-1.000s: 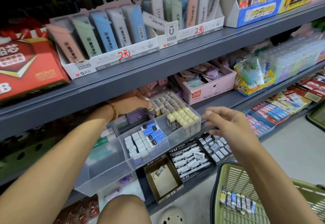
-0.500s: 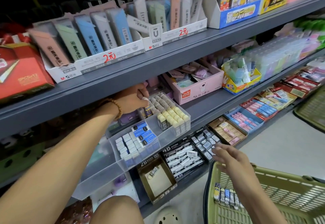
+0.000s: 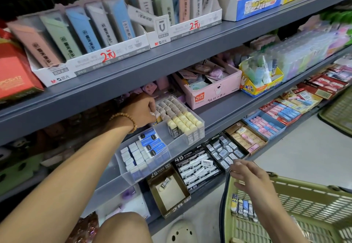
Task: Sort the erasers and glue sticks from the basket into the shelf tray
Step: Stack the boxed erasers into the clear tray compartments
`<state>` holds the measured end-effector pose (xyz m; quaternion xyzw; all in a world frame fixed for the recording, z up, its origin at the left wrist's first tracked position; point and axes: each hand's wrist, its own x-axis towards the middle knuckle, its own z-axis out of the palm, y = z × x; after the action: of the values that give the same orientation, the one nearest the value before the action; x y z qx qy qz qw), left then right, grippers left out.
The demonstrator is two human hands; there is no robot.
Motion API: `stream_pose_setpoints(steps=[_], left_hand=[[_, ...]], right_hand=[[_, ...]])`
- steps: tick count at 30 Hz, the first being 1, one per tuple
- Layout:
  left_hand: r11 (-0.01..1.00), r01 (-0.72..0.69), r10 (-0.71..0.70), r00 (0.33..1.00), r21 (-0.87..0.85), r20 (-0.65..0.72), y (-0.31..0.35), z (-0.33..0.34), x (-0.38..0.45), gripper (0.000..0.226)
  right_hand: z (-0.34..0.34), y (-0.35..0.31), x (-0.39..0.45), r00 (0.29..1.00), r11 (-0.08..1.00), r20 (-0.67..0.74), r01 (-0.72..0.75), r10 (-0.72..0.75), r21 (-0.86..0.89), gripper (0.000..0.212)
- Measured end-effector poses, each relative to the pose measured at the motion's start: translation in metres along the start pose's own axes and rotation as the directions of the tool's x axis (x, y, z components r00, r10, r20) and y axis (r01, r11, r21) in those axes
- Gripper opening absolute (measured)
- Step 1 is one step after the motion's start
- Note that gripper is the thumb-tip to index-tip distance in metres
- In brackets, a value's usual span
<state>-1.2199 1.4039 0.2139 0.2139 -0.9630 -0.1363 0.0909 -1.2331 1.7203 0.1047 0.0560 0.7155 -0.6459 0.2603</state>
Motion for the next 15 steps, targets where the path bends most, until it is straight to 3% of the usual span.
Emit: stream_pose_setpoints(steps=[11,15], left_hand=[[0.974,0.137,-0.134,0.991,-0.181,0.030,-0.008,0.005,-0.008,0.013],[0.950,0.165,-0.177,0.984,-0.266,-0.022,0.007,-0.012,-0.035,0.010]], right_hand=[[-0.008,0.008,-0.001,0.999,1.000,-0.032,-0.005,0.005,0.005,0.014],[-0.018,0.005,-0.008,0.999,1.000,-0.037,0.030,-0.030,0.010,0.012]])
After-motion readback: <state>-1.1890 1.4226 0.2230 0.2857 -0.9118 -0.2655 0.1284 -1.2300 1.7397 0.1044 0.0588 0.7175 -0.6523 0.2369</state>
